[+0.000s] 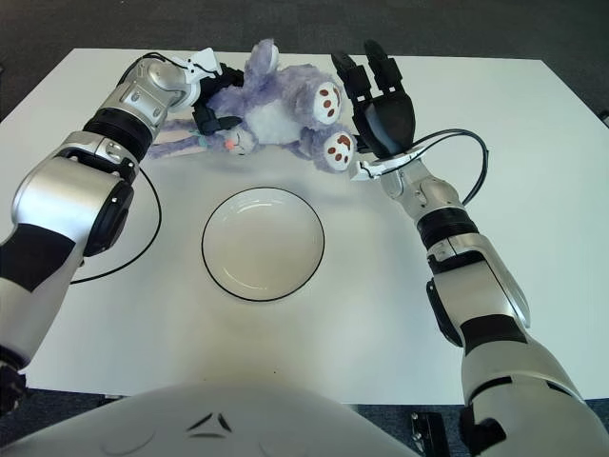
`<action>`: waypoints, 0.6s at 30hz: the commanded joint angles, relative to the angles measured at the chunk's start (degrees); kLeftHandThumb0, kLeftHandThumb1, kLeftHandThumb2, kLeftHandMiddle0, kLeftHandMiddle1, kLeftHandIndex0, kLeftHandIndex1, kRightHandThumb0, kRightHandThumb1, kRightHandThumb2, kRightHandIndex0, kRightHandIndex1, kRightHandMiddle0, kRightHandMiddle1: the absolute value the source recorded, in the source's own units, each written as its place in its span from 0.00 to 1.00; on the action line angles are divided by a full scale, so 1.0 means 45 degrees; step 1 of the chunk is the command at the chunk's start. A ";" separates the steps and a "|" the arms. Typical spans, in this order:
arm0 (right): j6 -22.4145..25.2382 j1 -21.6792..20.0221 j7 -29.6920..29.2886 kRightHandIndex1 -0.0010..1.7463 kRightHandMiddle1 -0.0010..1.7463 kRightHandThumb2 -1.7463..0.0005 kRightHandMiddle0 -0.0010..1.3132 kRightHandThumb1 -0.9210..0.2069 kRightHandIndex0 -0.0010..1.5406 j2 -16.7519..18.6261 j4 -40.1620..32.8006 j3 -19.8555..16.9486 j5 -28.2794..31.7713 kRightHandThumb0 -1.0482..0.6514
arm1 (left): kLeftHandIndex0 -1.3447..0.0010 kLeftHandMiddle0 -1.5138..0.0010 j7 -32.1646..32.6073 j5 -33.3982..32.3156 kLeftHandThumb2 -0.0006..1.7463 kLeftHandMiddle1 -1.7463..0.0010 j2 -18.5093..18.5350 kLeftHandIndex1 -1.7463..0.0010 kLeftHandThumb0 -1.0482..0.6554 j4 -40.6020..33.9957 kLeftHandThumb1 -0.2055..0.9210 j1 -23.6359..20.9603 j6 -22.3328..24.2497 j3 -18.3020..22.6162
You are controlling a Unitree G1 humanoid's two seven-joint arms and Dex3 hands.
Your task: Put the doll into the plate.
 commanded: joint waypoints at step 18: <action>-0.0788 0.0033 0.0894 0.03 0.17 0.64 0.00 0.25 0.10 -0.0294 -0.1316 0.0200 0.0275 0.14 | 0.49 0.36 -0.1152 -0.0659 0.88 0.25 -0.0074 0.00 0.62 0.0207 0.19 -0.0375 -0.0107 0.0455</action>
